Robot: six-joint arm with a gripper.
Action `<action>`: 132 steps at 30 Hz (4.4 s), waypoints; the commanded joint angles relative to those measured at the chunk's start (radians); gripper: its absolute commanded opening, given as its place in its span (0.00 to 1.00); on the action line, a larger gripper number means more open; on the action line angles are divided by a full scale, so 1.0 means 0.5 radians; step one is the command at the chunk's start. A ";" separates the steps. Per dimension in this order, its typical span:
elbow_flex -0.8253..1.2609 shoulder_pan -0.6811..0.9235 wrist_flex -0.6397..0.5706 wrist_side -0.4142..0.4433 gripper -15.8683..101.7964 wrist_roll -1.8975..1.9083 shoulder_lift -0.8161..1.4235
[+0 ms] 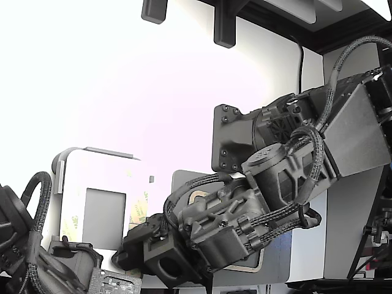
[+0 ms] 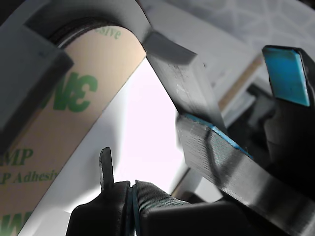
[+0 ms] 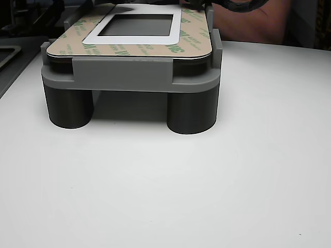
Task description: Peel off protective film from adhesive tape.
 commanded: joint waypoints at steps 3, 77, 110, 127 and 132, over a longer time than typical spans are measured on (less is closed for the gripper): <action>-0.043 0.000 -0.015 0.015 0.05 0.006 0.037; -0.126 -0.009 0.058 0.031 0.05 -0.025 -0.025; -0.071 0.006 0.061 0.049 0.05 0.012 0.015; -0.071 0.018 0.074 0.055 0.05 0.034 0.021; -0.071 0.021 0.071 0.055 0.05 0.046 0.021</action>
